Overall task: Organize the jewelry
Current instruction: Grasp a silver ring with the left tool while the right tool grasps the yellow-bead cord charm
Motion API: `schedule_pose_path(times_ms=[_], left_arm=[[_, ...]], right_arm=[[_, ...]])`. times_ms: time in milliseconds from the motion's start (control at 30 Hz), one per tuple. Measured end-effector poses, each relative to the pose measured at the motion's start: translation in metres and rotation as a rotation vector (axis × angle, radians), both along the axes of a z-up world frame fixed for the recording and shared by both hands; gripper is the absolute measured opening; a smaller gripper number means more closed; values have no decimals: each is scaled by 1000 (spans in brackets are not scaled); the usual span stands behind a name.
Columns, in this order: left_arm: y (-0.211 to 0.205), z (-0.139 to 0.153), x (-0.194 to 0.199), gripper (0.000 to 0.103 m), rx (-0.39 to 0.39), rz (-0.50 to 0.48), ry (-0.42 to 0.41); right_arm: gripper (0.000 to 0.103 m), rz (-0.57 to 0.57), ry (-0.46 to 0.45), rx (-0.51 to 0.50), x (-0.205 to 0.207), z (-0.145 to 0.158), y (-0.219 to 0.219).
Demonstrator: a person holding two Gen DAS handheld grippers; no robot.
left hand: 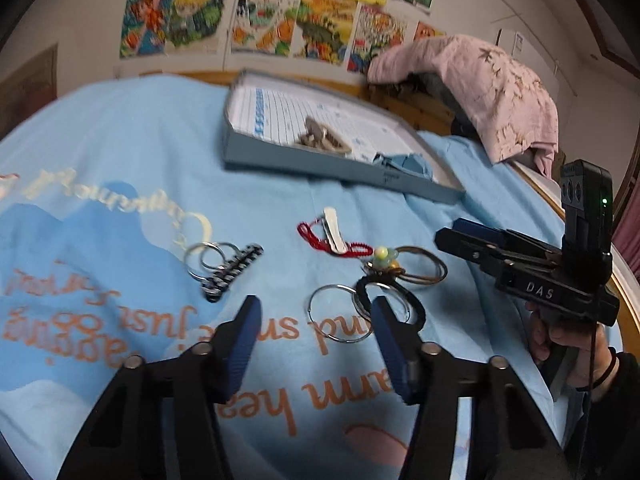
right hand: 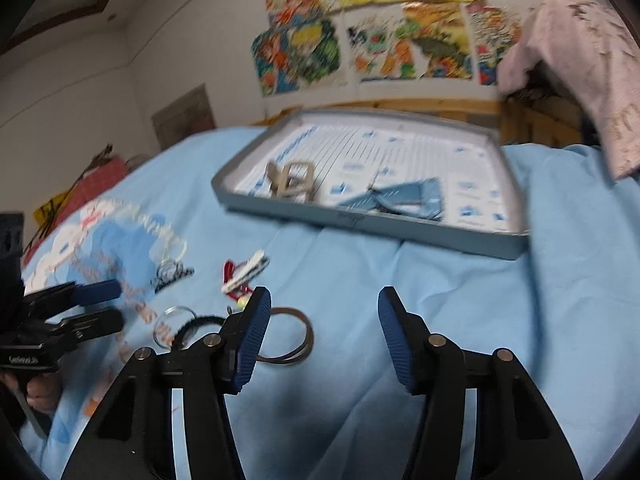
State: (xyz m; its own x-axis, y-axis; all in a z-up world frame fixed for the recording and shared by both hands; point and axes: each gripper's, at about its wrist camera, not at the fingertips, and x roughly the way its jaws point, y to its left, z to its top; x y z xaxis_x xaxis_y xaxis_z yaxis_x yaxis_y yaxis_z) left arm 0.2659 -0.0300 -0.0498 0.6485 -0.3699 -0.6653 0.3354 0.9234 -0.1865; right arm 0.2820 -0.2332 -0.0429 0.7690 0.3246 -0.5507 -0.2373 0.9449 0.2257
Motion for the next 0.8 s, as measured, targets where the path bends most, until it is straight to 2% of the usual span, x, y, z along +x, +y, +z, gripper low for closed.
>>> schedule_pose_path(times_ms=[133, 267, 333, 400, 600, 633, 800], left_arm=[[-7, -18, 9, 34, 38, -4, 70], [-5, -26, 13, 25, 43, 5, 91], [-4, -29, 15, 14, 39, 12, 103], [-3, -30, 16, 8, 40, 11, 110], [-7, -25, 11, 3, 61, -11, 91], [-8, -23, 9, 3, 67, -14, 81], [-8, -4, -2, 2, 84, -7, 4]], right_arm=[[41, 40, 52, -50, 11, -12, 15], [34, 43, 100, -78, 14, -23, 20], [33, 42, 111, -77, 14, -24, 19], [29, 44, 119, -79, 14, -24, 20], [12, 60, 145, -90, 14, -26, 24], [5, 63, 144, -88, 13, -26, 25], [2, 49, 101, -69, 8, -19, 21]])
